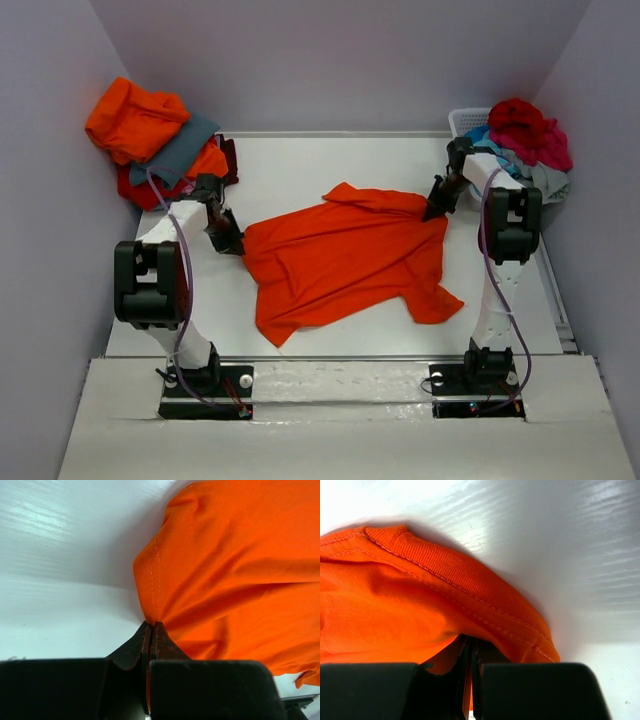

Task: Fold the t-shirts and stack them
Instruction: Flatten the tshirt out

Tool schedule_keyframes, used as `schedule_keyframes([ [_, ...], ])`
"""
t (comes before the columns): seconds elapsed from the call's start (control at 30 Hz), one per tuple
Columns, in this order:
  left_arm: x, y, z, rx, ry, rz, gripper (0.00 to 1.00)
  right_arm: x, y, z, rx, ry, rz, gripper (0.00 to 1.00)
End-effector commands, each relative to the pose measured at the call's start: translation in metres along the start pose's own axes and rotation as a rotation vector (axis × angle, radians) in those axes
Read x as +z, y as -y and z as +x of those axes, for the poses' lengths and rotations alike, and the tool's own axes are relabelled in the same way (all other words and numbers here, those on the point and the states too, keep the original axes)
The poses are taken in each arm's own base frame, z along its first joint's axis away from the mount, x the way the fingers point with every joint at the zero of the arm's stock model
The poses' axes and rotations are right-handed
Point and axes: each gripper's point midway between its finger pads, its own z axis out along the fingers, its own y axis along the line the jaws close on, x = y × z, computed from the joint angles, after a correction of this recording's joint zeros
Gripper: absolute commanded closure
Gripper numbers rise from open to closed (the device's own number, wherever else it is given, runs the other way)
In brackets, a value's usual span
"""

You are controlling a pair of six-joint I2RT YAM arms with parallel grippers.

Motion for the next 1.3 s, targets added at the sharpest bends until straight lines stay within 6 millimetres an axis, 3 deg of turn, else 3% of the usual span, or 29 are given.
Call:
schedule_keyframes([
  [0.0,-0.015,-0.001,0.011,-0.021,-0.005,0.017,0.94,-0.01,0.047,-0.013,0.053,0.062,0.127,0.93],
  [0.37,-0.016,-0.001,0.043,-0.02,-0.092,0.072,0.94,-0.021,0.051,-0.006,0.058,0.067,0.125,0.93],
  [0.4,-0.015,-0.001,0.046,-0.017,-0.1,0.076,0.81,-0.025,0.05,-0.006,0.057,0.07,0.122,0.93],
  [0.5,-0.019,0.0,0.041,-0.009,-0.084,0.077,0.58,-0.027,0.048,-0.006,0.054,0.073,0.11,0.93],
  [0.53,-0.021,0.002,0.038,-0.006,-0.073,0.079,0.46,-0.028,0.047,-0.006,0.054,0.077,0.107,0.93],
  [0.63,-0.033,0.011,0.014,-0.006,0.003,0.08,0.38,-0.029,0.041,-0.007,0.048,0.071,0.079,0.93],
  [0.73,-0.043,0.019,-0.014,0.001,0.079,0.074,0.36,-0.035,0.036,-0.009,0.038,0.083,0.056,0.92],
  [0.8,-0.037,0.024,-0.024,0.006,0.078,0.08,0.36,-0.039,0.032,-0.011,0.03,0.093,0.041,0.89],
  [0.97,-0.019,0.026,-0.038,-0.001,0.072,0.07,0.38,-0.05,0.019,-0.016,0.008,0.114,-0.021,0.76],
  [1.13,0.0,0.026,-0.046,-0.004,0.052,0.057,0.4,-0.051,-0.014,-0.015,-0.054,0.113,-0.118,0.55],
  [1.17,0.001,0.027,-0.047,-0.005,0.05,0.059,0.4,-0.054,-0.018,-0.021,-0.063,0.125,-0.127,0.54],
  [1.27,-0.005,0.035,-0.054,-0.007,0.062,0.084,0.41,-0.047,-0.037,-0.014,-0.108,0.101,-0.129,0.55],
])
